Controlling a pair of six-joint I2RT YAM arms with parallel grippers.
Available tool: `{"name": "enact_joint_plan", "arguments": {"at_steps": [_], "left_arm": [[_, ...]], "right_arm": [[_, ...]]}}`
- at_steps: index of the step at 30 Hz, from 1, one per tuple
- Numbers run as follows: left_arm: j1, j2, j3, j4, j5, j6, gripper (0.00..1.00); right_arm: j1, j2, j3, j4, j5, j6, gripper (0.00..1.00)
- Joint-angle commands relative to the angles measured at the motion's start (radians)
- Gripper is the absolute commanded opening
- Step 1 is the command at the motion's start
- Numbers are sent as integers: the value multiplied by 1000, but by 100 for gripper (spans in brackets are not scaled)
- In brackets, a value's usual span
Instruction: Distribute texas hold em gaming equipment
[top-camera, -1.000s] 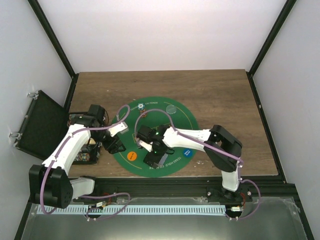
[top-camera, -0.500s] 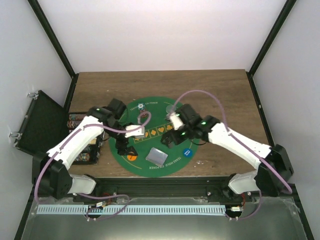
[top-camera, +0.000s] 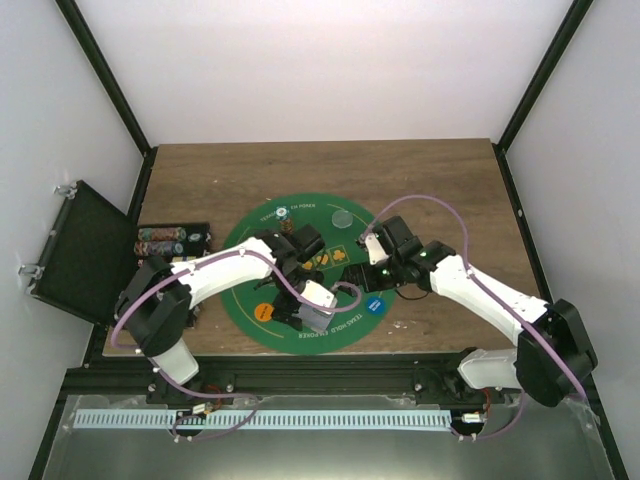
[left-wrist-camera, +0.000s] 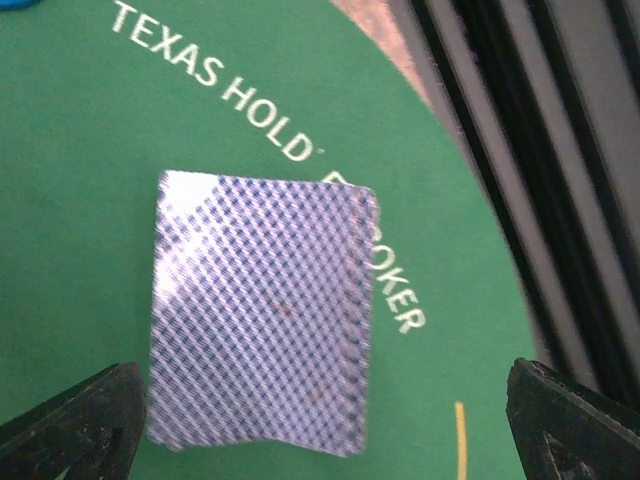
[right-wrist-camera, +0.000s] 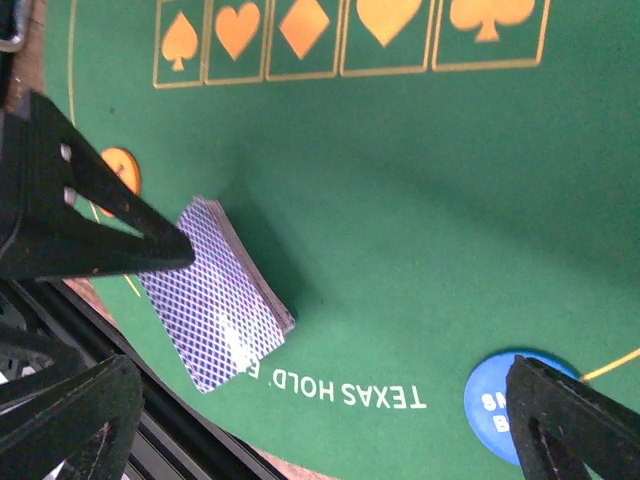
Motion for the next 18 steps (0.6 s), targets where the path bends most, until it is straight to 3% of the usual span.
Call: {"name": "enact_joint_plan", "arguments": {"at_steps": [1,18], "left_arm": [[-19,54,48,67,-53,45,100],[-24,139,32,75,-48,32,100]], "right_arm": [[-6,3,-23,23,-31,21,100],[-35,12,-72,31,-6,57,100]]}}
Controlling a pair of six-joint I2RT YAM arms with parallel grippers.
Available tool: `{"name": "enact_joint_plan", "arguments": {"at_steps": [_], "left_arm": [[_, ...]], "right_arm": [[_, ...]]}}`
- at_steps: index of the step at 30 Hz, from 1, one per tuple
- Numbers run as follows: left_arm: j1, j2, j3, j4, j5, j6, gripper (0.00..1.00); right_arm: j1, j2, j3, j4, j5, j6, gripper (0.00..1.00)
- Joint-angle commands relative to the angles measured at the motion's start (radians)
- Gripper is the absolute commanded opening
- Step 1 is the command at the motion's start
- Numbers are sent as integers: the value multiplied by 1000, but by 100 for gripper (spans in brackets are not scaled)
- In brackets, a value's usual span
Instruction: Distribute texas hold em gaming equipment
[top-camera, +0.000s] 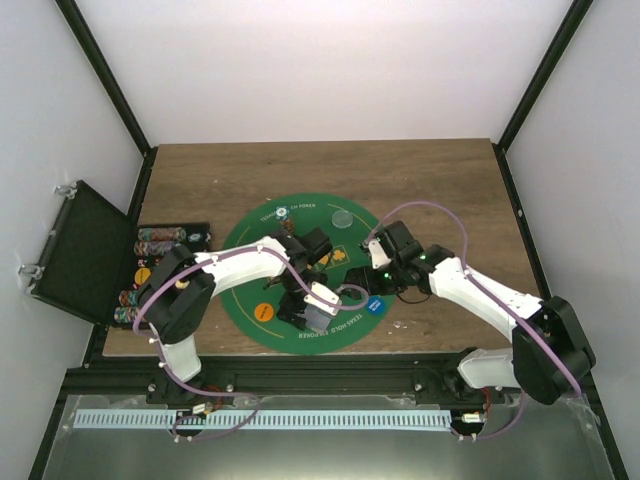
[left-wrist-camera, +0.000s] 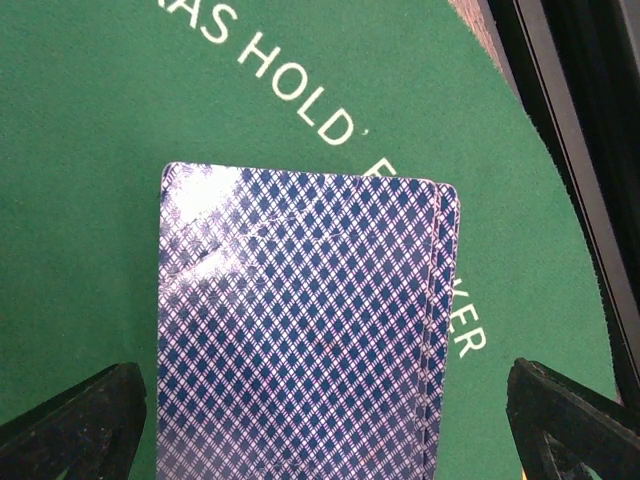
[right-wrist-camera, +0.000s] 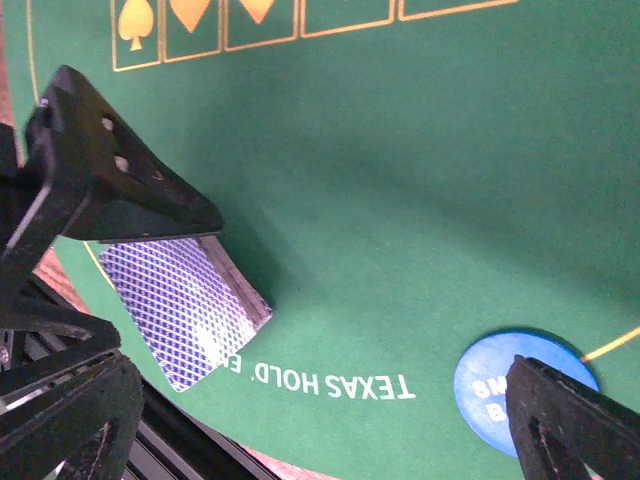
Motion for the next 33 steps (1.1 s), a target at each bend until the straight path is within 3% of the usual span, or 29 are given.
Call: {"name": "enact_joint_plan", "arguments": {"at_steps": [1,11,21,27,33], "left_arm": [[-7,-7,-18,23,-5,35,100],[-10,28,-65,70,-98,32,94],[-10,-48,-165,194,-95,-23,60],[9,-125,-120,160,3,-128,58],[68,-192,-8,36,-14,-222,58]], "right_arm": [[-17,-4,-4,-2,23,22,100],[-18,-11,6,-5,28,22,100],[-21,-4,0,17,25,44,100],[-96,-54,-30,82,-108,63,100],[-159,-110,-48,203,-291,70,100]]}}
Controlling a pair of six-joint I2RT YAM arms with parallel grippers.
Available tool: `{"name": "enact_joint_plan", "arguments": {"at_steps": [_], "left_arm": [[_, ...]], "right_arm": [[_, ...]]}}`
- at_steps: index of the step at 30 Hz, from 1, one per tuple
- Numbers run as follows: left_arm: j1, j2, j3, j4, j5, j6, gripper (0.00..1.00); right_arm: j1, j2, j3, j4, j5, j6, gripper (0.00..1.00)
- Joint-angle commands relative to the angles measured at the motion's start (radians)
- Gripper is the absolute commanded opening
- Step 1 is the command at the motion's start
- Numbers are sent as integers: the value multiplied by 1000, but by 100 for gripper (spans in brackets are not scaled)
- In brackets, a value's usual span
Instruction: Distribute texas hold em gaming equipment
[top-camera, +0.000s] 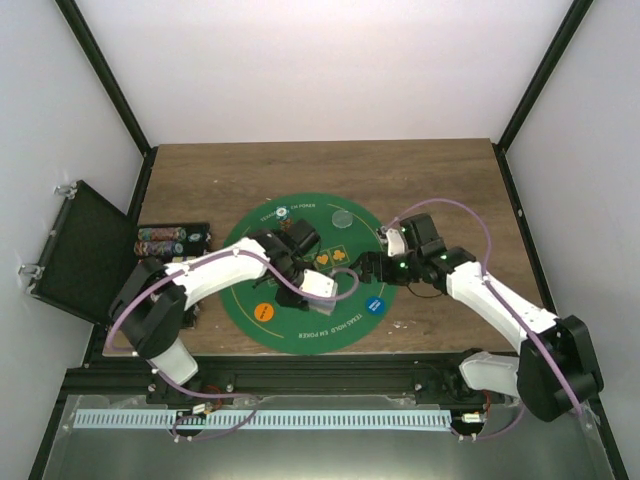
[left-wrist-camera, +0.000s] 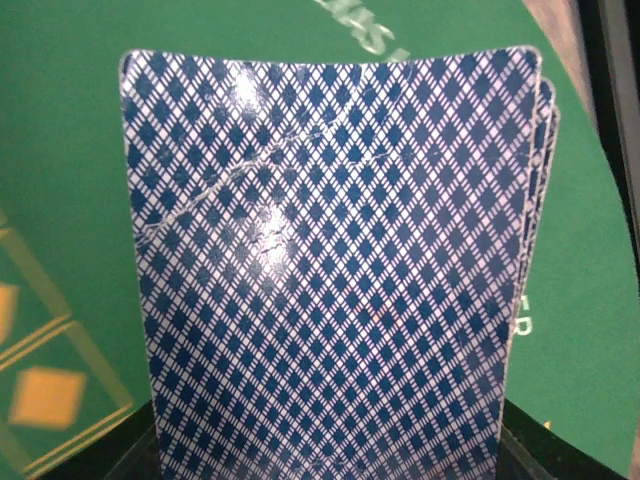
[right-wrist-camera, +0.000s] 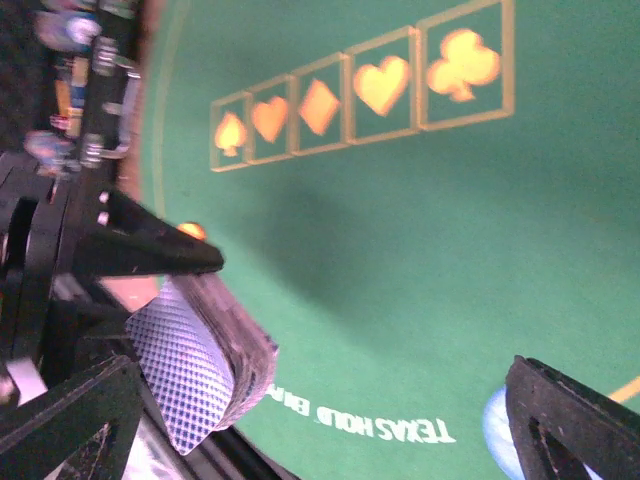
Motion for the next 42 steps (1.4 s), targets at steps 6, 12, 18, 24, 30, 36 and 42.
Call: {"name": "enact_joint_plan", "arguments": {"at_steps": [6,12,18,24,30,36,42], "left_arm": [[88,-118,195,-189,-77,-142,58],[90,-140,233,-216,-117,-184,58],[90,-142,262,-210,-145,-206,58],[93,-134,285,-205,-145,-210,58],[93,-138,282,-209,-146,-197,58],[98,-135,268,-195,-146,-178,75],[113,-119,275,-138,-134,-188,92]], "right_arm": [[-18,3,-7,339,-357,106,100],[0,87,-1,568,-424,230,97],[44,184,32,617,-428,251,87],[115,266,84,655,-454,262,79],[125,309,90,734,-484,316,51],[137,322,113,735,-522,296,12],[152,328,129,718,-549,272,1]]}}
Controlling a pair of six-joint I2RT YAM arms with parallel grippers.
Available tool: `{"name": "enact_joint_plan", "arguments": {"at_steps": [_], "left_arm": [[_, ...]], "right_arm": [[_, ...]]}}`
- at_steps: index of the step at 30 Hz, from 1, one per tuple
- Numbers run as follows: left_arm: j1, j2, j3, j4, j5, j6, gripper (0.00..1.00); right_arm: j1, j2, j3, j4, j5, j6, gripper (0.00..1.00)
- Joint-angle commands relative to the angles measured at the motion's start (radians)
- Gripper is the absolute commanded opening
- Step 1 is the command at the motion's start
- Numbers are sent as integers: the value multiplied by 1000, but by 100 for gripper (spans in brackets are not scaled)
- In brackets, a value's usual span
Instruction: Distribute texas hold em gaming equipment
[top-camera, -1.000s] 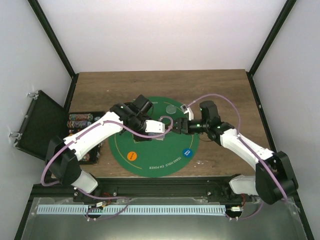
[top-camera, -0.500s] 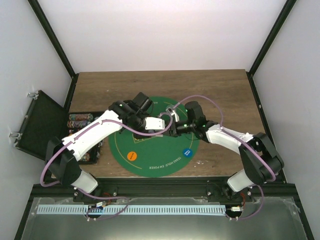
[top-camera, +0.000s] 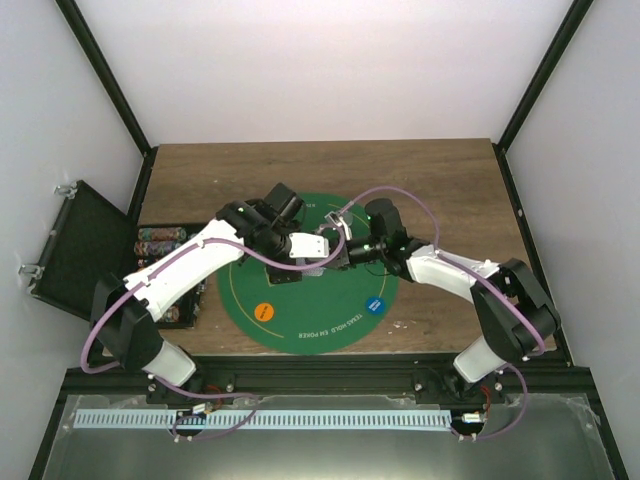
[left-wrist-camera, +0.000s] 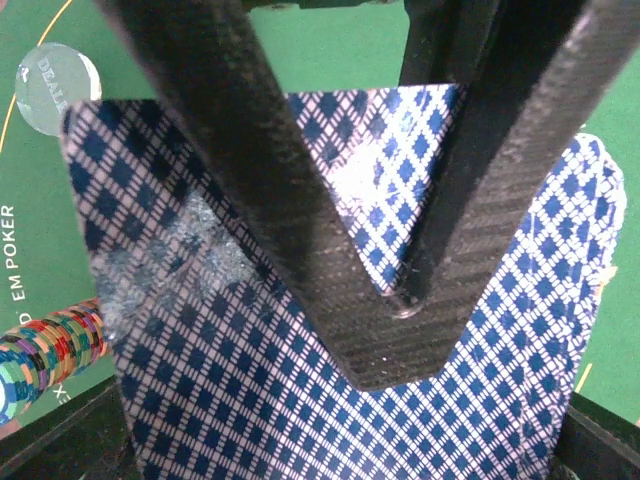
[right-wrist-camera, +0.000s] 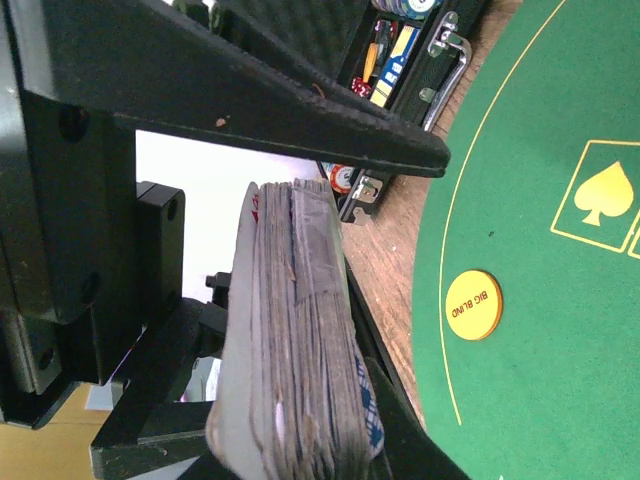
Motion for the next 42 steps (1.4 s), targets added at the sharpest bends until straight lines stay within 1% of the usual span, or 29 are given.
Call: {"name": "enact_joint_plan", "arguments": {"at_steps": [1,3,5,7,10,11,14,16,19,25,30,36,42], "left_arm": [[14,11,17,66,15,-13,93],[14,13,22,67,39,-15,93],[14,13,16,58,58,0,90],[14,13,5,55,63,11,80],[15,9,-5,64,68,6,59],[14,8,-4,62,77,5,56],[15,-3,-4,45,95,1,52],[14,-9,-7,37,95,-1,50],[15,-14,-16,29,95,-4,50],[20,-20,-33,21,78,1,50],[31,-25,-43,25,63,-2,50],[34,-23,-58,36,58,-15,50],[39,-21,-89,57,40,-17,50]], "right_arm": [[20,4,46,9,-51,-23,1],[19,3,50,4,-51,-27,1],[20,-1,57,-6,-51,-34,1],[20,-3,62,-11,-57,-39,1],[20,-2,70,-30,-63,-54,1],[20,-3,73,-45,-60,-63,2],[19,-18,83,-106,-13,-99,21],[17,-32,85,-144,36,-119,35],[15,-48,93,-197,119,-138,39],[5,-72,96,-284,252,-168,39],[0,-102,96,-349,297,-199,40],[1,-115,99,-382,275,-223,39],[0,-138,126,-425,279,-242,34]]}}
